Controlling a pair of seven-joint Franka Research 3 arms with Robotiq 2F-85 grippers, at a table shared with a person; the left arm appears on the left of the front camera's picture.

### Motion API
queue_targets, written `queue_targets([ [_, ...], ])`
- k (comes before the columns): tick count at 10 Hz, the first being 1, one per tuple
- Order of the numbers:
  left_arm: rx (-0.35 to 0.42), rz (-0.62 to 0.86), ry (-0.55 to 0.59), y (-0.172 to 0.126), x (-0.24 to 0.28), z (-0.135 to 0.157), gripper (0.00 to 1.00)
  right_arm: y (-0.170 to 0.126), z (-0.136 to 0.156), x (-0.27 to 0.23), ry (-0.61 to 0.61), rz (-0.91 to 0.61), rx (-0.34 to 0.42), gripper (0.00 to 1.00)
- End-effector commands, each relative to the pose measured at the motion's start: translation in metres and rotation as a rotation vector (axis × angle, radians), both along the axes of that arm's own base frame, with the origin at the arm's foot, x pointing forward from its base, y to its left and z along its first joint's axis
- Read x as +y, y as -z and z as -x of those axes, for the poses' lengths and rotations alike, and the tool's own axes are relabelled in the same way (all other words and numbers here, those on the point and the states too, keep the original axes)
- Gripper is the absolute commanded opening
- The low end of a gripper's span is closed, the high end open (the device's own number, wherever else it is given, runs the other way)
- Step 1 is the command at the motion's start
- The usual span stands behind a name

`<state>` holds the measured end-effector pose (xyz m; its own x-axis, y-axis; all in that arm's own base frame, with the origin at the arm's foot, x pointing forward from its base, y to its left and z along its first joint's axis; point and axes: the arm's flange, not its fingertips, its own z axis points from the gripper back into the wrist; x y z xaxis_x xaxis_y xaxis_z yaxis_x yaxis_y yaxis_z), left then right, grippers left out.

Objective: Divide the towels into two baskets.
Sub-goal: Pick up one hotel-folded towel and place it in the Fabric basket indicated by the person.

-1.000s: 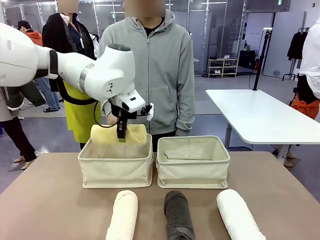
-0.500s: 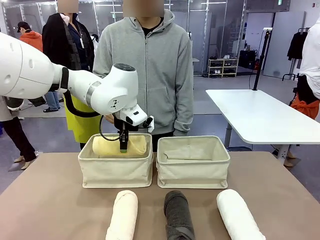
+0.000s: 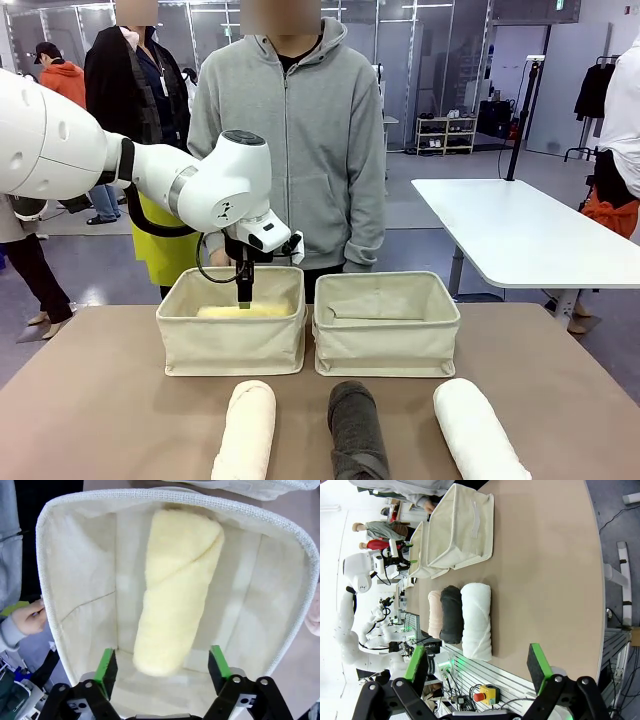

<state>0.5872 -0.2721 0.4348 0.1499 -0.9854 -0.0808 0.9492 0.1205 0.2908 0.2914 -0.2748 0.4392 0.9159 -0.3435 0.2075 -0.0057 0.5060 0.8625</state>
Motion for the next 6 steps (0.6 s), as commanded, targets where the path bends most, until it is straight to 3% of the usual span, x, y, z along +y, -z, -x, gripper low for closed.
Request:
queue_targets([
  [1,-0.026,-0.012,0.009,0.004,0.002,0.005,1.00,-0.003,0.002,0.000,0.001,-0.008,-0.013,1.00],
  [4,-0.048,0.062,-0.025,-0.004,0.013,0.022,1.00,-0.003,0.002,0.000,0.001,-0.008,-0.013,1.00],
  [5,-0.001,0.000,0.004,-0.001,-0.002,0.001,1.00,-0.003,0.002,0.000,0.001,-0.008,-0.013,1.00],
  [6,-0.001,0.000,0.004,-0.001,-0.002,0.001,1.00,-0.003,0.002,0.000,0.001,-0.008,-0.013,1.00],
])
